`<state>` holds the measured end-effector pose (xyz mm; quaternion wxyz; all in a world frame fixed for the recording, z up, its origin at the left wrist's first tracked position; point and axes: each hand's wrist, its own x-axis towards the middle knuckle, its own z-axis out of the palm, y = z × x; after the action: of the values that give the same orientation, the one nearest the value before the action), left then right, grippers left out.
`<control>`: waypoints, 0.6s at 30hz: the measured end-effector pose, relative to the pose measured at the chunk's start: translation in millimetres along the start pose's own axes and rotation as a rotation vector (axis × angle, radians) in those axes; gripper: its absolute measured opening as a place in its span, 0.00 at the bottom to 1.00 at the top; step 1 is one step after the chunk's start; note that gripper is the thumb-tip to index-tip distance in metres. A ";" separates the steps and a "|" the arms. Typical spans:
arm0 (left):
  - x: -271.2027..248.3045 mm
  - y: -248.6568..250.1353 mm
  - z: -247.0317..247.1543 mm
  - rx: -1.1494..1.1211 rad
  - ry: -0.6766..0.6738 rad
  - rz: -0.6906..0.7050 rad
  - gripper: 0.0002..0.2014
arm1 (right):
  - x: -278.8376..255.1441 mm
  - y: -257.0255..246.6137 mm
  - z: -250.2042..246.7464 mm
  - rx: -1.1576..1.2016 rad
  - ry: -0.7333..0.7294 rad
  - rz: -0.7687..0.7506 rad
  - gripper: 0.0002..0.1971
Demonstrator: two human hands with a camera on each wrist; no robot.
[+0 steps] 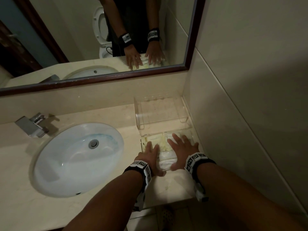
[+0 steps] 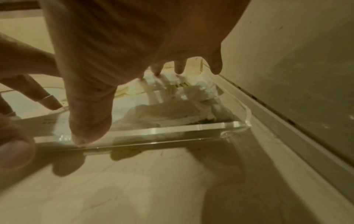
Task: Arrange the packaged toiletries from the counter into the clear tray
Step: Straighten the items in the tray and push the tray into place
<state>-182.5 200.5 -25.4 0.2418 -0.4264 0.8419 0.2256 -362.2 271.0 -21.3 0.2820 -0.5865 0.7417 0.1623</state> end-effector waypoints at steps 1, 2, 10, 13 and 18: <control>1.4 0.1 0.1 0.016 0.001 0.006 0.65 | 1.7 -1.3 -0.3 -0.016 -0.008 -0.013 0.65; 2.2 -0.1 0.2 0.029 0.001 0.009 0.65 | 2.7 -2.3 0.4 -0.032 -0.016 -0.025 0.66; 8.1 2.7 -4.7 0.100 -0.014 -0.016 0.64 | 9.4 2.5 -1.4 -0.049 -0.055 -0.075 0.62; 7.9 6.3 -11.6 0.145 0.053 0.035 0.56 | 9.6 4.4 -2.3 -0.036 0.075 -0.110 0.51; 23.3 14.1 -11.2 0.122 0.119 0.101 0.41 | 12.7 4.3 4.6 0.001 0.264 -0.099 0.35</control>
<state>-208.7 187.3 -28.2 0.2049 -0.3804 0.8875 0.1603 -367.3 264.9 -33.0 0.1898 -0.6384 0.7427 0.0691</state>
